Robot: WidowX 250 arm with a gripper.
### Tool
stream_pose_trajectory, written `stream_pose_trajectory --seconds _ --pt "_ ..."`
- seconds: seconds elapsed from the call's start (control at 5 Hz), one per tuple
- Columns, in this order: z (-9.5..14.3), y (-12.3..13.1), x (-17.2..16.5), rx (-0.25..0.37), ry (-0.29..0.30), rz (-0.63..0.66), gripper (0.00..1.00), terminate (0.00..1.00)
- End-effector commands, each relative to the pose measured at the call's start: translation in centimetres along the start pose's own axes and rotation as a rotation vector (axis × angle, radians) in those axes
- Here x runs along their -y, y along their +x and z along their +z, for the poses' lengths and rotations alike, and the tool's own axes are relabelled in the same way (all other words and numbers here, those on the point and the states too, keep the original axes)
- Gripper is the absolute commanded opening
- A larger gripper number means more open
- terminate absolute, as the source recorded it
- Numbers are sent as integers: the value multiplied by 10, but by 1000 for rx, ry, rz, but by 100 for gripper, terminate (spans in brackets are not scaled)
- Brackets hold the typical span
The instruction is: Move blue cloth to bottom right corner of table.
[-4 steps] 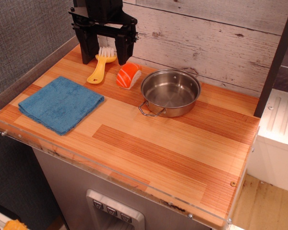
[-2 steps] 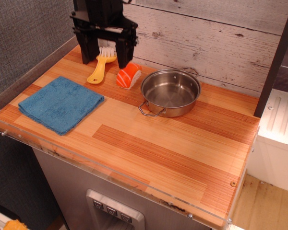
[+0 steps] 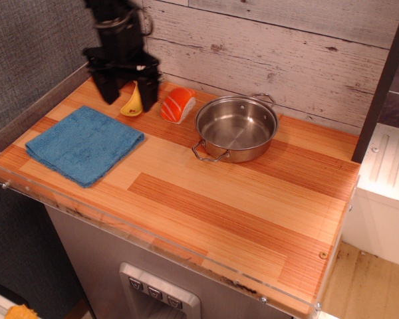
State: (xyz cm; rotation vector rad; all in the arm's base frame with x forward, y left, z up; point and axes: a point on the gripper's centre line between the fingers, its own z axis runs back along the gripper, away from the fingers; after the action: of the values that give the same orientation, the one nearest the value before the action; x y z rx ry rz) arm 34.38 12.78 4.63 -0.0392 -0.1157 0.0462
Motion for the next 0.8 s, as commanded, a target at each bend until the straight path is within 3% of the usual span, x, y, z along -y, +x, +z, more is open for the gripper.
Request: stream_pose_trajectory --seconds 0.0,0.2,0.6 --pt "26 -28 -38 136 36 -237 100 0" --pt "41 -38 -54 176 31 -243 100 0" --pt "5 -43 -73 110 48 -294 100 0"
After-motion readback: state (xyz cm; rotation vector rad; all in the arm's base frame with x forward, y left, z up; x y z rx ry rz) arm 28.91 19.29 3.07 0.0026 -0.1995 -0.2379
